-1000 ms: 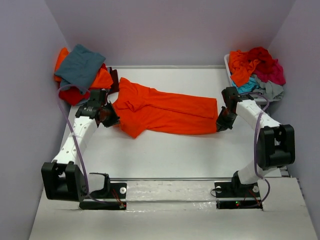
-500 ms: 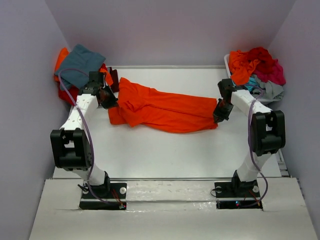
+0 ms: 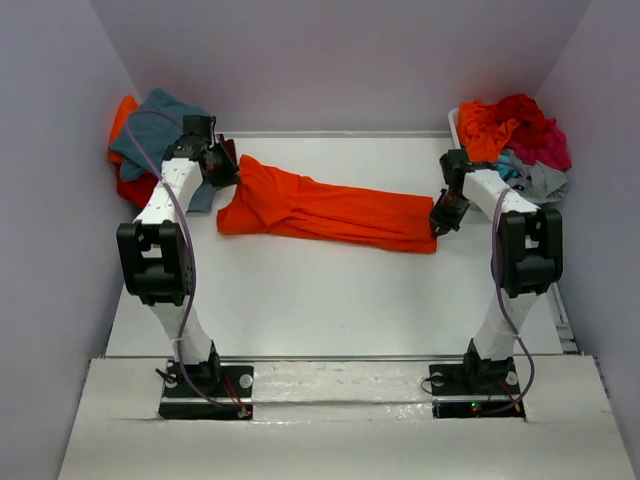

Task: Fold and stack the t-shirts
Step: Fold the other side of the tshirt into a rectangle

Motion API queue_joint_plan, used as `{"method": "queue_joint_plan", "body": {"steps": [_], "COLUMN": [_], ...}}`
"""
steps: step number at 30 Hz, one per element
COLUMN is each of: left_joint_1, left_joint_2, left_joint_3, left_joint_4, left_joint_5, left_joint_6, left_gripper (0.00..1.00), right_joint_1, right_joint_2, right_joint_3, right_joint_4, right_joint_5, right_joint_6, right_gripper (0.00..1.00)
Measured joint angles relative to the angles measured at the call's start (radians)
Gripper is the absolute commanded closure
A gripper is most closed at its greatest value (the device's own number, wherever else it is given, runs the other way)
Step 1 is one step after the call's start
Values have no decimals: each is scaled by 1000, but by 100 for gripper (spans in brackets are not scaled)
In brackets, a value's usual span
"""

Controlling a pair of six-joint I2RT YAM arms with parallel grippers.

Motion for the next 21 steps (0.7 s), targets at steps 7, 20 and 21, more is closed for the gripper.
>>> {"method": "queue_joint_plan", "body": {"steps": [7,20,21], "left_joint_1": [0,0,0], "left_joint_2": [98,170,175], "left_joint_3": [94,188,196], "left_joint_4": [-4,-20,-20], "left_joint_5": [2,2,1], "left_joint_6": [-11,-16,-16], "left_gripper": [94,94,94], "right_joint_1": [-42,-68,-68], "right_joint_2": [35,83,92], "right_joint_3": [55,153,159], "right_joint_4": [-11,-31,-30], "right_joint_5": [5,8,7], "right_joint_6": [-5,-12,-13], "right_gripper": [92,90,90]}}
